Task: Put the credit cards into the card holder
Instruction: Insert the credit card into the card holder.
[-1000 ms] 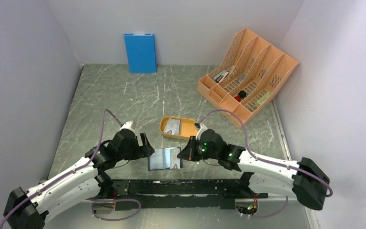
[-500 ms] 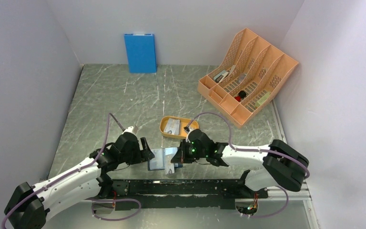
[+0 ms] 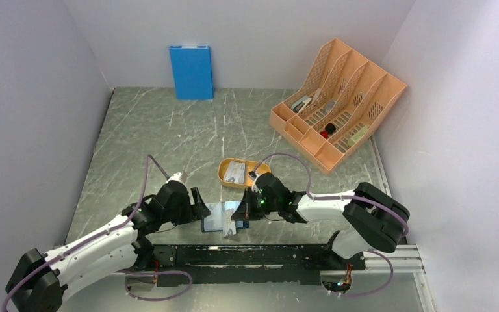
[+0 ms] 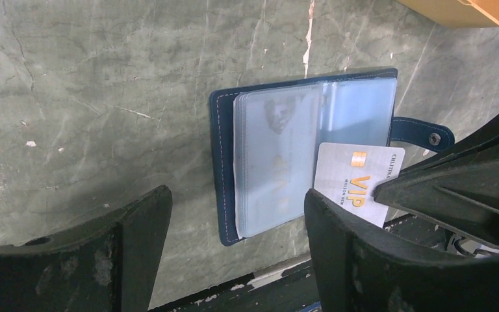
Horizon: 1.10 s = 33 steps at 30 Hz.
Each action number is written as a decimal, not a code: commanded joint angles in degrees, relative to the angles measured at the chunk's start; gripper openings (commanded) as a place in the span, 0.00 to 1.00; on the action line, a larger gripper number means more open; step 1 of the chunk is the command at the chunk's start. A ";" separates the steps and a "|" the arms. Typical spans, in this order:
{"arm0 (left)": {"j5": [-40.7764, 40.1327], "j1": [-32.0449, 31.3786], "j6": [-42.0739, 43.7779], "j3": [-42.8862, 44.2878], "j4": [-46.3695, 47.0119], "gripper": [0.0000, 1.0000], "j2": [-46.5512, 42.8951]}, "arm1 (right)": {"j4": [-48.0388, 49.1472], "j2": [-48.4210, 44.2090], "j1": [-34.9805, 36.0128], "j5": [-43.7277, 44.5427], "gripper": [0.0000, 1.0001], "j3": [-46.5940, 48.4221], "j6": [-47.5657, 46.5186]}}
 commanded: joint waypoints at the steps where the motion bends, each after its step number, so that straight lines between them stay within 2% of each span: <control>1: 0.98 -0.06 -0.36 -0.83 0.75 0.78 0.27 | 4.22 1.29 -1.32 -2.68 0.00 0.09 0.55; 18: 1.54 -0.12 0.32 -1.09 3.42 0.77 3.97 | 7.01 5.83 -4.95 -4.99 0.00 0.43 0.63; 33: 0.90 -0.13 0.78 -0.75 2.59 0.75 4.59 | 8.24 8.13 -5.13 -5.61 0.00 2.92 -1.03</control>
